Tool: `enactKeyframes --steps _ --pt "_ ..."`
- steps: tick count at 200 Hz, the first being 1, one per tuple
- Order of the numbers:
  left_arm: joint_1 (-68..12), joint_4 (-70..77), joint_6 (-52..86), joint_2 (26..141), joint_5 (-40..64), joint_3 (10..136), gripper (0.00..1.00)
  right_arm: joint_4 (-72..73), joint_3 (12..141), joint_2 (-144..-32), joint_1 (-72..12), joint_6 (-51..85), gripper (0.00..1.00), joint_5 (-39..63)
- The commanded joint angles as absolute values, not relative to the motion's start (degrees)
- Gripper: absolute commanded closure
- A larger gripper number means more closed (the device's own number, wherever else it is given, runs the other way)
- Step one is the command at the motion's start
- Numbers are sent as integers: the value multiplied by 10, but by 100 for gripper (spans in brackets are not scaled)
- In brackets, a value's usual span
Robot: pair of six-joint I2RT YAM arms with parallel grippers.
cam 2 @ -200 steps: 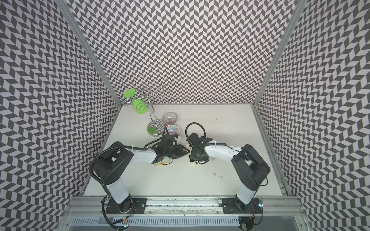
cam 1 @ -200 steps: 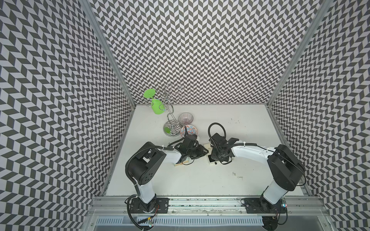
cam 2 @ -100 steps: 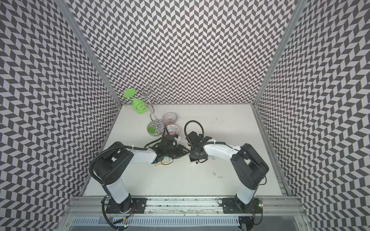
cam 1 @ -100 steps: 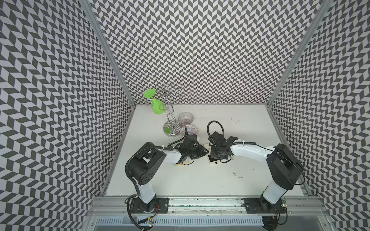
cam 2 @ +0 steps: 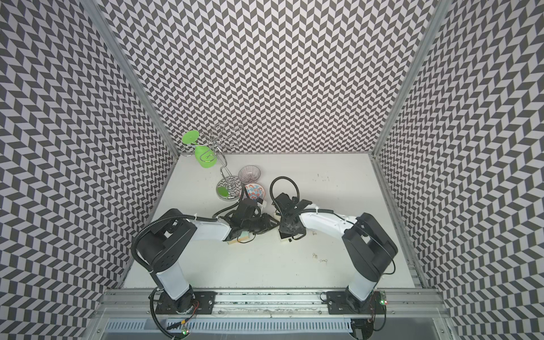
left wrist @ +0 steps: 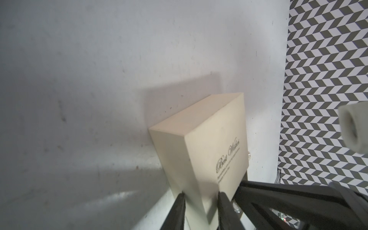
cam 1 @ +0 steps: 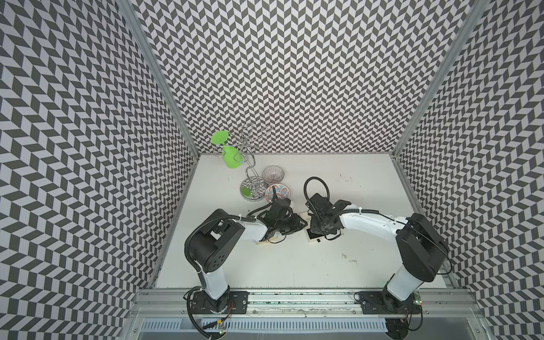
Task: Take out the earrings from the drawer-style jewelry box
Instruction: Pick up the earring from the drawer, then place the earring at the center of the board.
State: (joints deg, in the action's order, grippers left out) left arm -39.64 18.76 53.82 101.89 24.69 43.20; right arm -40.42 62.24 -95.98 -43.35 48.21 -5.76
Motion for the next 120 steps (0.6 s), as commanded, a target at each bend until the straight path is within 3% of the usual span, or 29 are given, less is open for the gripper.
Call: enactKeyframes --steps 1,66,120 --pt "-402 171 538 1013 236 431 70 -415 614 -921 -436 491 90 -70" --pt "-403 171 536 1012 234 430 70 -447 595 -867 -428 502 89 -107" --pt "-405 166 529 1011 239 440 65 -419 452 -773 -313 473 89 -88"
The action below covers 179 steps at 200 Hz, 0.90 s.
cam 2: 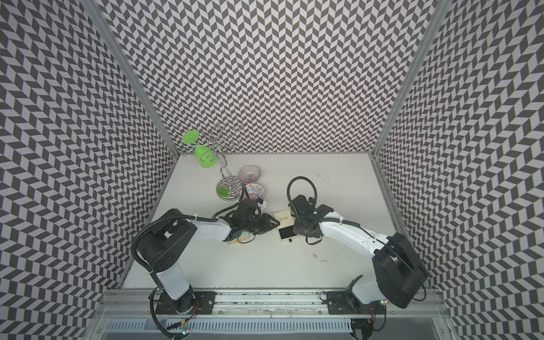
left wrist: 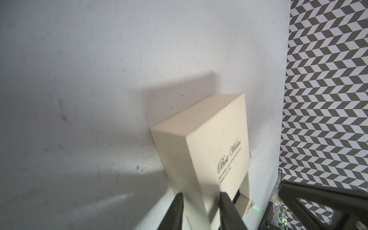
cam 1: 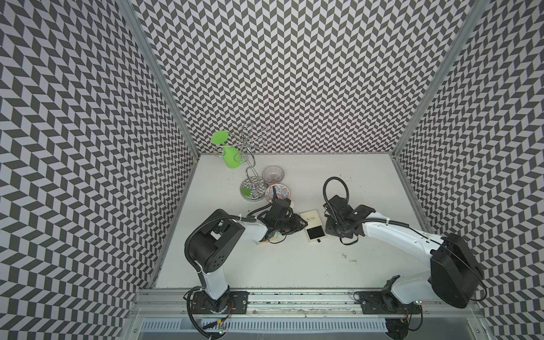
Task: Take out the earrings from the drawer-style jewelry box
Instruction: Place the earring at the center of the board.
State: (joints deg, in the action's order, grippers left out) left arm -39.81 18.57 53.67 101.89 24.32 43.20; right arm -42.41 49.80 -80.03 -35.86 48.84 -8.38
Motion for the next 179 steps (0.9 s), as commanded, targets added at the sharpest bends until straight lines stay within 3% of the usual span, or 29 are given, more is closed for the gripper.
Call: enactKeyframes --steps 1,64,121,179 --pt "-406 166 529 1011 239 441 65 -418 449 -772 -311 471 89 -88" --pt "-408 152 528 989 234 453 55 -383 415 -799 -224 415 89 -63" --pt "-407 118 520 950 217 468 41 -372 430 -828 -220 402 87 -55" --pt "-400 54 481 948 179 497 37 -367 453 -844 -221 390 83 -42"
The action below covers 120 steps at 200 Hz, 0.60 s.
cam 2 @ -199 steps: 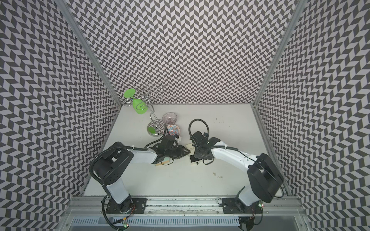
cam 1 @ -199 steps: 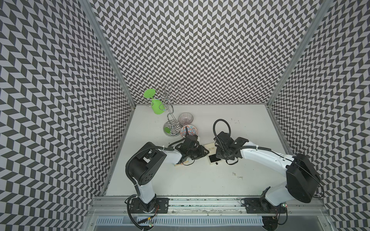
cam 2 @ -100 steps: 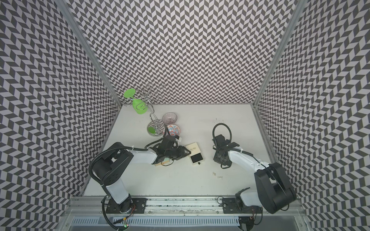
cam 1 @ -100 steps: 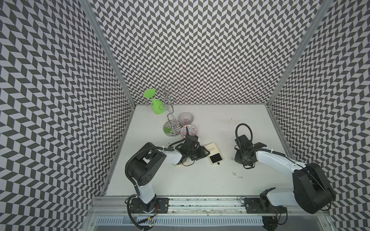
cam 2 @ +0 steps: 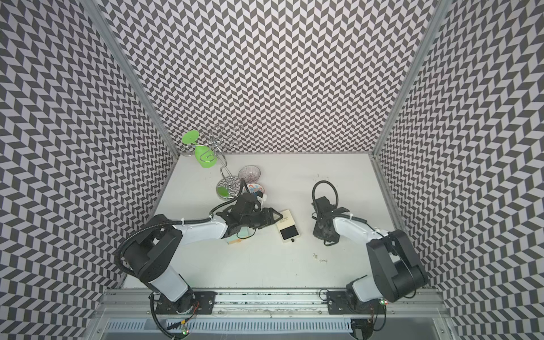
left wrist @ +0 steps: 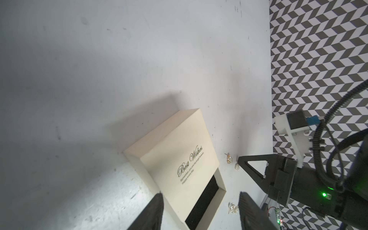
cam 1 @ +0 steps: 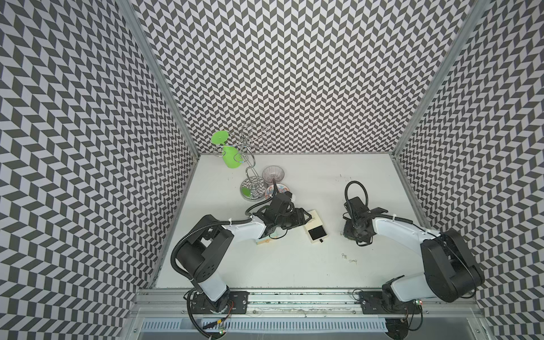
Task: Take out the earrings from the drawer-style jewelry box
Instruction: Place the earring at the center of the board.
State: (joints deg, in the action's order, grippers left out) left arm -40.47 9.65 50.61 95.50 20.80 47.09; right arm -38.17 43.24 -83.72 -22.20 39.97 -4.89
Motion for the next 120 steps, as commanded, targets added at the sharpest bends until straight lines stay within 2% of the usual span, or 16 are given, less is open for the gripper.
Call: enactKeyframes --steps 1,49,73,120 --pt "-400 53 480 949 178 498 37 -368 454 -844 -221 390 83 -42" --pt "-373 11 469 984 156 541 40 -407 490 -785 -272 380 71 -79" --pt "-367 -21 452 1009 138 579 45 -419 474 -736 -344 382 71 -82" --pt "-366 -39 434 1062 145 622 55 -375 377 -666 -443 398 71 0"
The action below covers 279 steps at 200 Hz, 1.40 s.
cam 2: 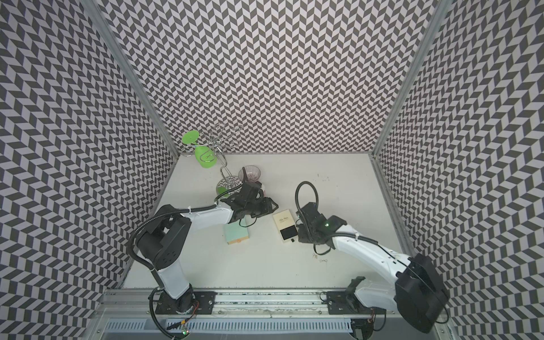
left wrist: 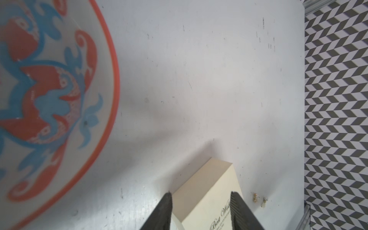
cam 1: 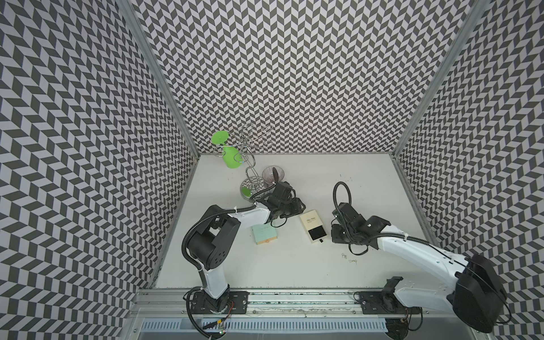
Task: Take out the earrings from the drawer-style jewelry box
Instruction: Place the earring at the center of the board, then close the drawer of the jewelry box.
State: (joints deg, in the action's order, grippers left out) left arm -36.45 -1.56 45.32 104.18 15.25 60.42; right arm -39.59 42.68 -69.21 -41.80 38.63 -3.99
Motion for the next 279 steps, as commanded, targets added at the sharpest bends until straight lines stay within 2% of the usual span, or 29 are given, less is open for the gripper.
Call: enactKeyframes --steps 1,35,98,182,279 --pt "-366 -39 434 1063 146 623 55 -373 375 -665 -443 398 71 1" --pt "-373 -34 425 1078 155 630 59 -285 323 -652 -447 394 71 36" --pt "-381 -23 417 1083 160 624 61 -173 305 -717 -446 386 74 46" --pt "-388 -14 415 1089 169 623 62 -122 345 -783 -445 343 81 1" --pt "-392 -11 415 1089 172 621 62 -105 415 -859 -445 317 82 2"
